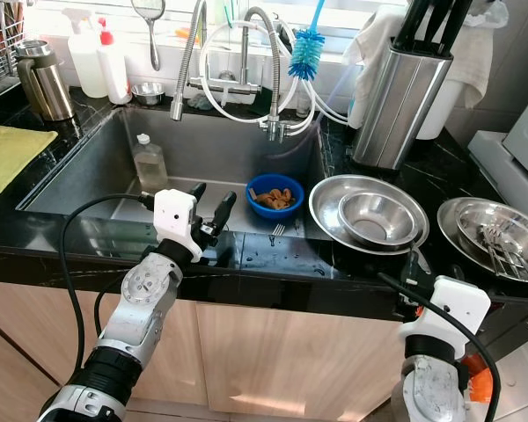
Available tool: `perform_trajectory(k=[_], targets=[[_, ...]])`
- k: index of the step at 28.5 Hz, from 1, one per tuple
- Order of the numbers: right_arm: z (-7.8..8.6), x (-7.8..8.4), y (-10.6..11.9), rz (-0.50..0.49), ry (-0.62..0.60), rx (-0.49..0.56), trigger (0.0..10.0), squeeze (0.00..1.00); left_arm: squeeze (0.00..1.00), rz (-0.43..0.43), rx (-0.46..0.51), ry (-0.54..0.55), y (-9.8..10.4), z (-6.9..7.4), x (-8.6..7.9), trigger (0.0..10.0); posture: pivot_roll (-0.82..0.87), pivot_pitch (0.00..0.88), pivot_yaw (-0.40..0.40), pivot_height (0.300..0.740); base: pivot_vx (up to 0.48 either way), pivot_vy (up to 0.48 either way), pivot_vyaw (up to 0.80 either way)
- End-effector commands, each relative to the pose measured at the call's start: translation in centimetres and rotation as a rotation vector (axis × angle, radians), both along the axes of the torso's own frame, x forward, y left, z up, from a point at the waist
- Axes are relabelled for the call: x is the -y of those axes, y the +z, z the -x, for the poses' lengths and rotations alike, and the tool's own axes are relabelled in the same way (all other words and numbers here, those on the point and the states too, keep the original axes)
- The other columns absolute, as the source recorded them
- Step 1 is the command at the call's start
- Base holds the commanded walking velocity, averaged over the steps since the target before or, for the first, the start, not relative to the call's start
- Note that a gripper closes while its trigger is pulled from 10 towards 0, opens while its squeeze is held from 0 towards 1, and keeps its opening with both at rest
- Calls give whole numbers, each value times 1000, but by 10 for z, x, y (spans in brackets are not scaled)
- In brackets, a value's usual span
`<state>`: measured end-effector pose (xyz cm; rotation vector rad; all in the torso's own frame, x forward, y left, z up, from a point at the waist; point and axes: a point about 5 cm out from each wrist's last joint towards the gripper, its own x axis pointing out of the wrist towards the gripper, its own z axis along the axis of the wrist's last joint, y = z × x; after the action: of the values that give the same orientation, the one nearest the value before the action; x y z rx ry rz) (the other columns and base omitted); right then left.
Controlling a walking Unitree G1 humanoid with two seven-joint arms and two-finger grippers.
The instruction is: Kitchen organization
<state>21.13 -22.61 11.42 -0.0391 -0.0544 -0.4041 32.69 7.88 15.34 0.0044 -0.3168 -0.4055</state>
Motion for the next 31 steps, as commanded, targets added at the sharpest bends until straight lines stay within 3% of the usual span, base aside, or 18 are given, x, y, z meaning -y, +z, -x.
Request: perform_trajectory(k=[1,4,5,7,25,28,30,31], targets=[[-1,3,-1,1,-9,-5,10000,0,0,-10,12,-10,3,-2,3,10000,58,22,-89,740,0,0,0],[-1,3,-1,-3,-8,-3,10000,0,0,-10,12,-9,3,-2,2,10000,58,21,-88,740,0,0,0],[-1,3,-1,-4,-7,-3,1569,0,0,-9,12,-10,3,-2,2,10000,59,18,-87,740,0,0,0],[-2,2,-1,0,-2,-4,0,0,0,-10,13,-12,3,-2,3,10000,59,17,-87,740,0,0,0],[-8,0,3,-2,4,14,1059,0,0,-11,13,-14,3,-2,4,10000,61,10,-88,740,0,0,0],[-9,0,6,2,4,23,1686,0,0,-10,15,-14,3,-2,4,10000,60,8,-88,740,0,0,0],[-10,0,6,2,4,25,784,0,0,-9,15,-13,4,-3,5,10000,60,10,-89,740,0,0,0],[-10,0,6,2,4,25,784,0,0,-9,15,-13,4,-3,5,10000,61,12,-91,740,0,0,0]])
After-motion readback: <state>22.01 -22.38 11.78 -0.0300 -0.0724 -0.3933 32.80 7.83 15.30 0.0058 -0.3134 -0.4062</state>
